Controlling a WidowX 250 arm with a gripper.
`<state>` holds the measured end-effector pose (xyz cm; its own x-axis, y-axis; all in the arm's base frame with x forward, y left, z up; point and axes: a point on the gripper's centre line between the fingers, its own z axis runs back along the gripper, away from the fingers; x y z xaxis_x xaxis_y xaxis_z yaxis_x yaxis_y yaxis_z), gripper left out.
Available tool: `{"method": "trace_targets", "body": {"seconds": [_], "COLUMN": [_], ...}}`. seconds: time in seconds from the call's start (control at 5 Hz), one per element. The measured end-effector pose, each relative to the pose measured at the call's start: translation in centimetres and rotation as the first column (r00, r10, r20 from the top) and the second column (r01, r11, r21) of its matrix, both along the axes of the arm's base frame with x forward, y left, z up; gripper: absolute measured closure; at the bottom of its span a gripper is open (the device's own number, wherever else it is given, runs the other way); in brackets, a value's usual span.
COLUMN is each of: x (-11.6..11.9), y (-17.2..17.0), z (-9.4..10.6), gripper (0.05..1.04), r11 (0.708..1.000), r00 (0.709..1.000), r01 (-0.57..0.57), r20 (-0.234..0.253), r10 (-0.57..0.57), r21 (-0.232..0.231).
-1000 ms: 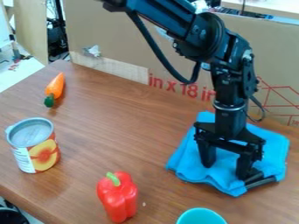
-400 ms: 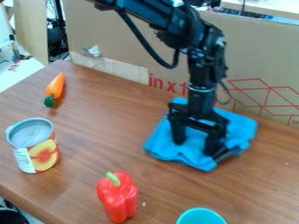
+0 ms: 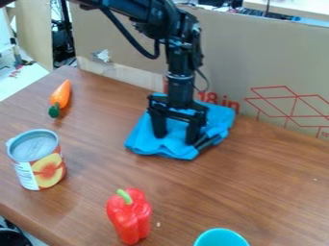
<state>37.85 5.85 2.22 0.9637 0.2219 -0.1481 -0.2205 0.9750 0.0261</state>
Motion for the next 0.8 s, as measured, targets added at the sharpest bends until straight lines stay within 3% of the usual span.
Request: {"method": "trace_targets", "body": {"seconds": [0.4, 0.6, 0.8], "x": [-2.2, -2.2, -1.3], "y": [6.9, 7.3, 6.2], "z": [1.3, 1.7, 1.8], "gripper": [0.083, 0.083, 0.083], "r11": [0.993, 0.995, 0.997], "r00": [0.989, 0.991, 0.999], "r01": [-0.117, -0.100, -0.043], "r20": [-0.086, -0.090, -0.001], "r10": [0.119, 0.100, 0.043], "r21": [0.030, -0.001, -0.069]}}
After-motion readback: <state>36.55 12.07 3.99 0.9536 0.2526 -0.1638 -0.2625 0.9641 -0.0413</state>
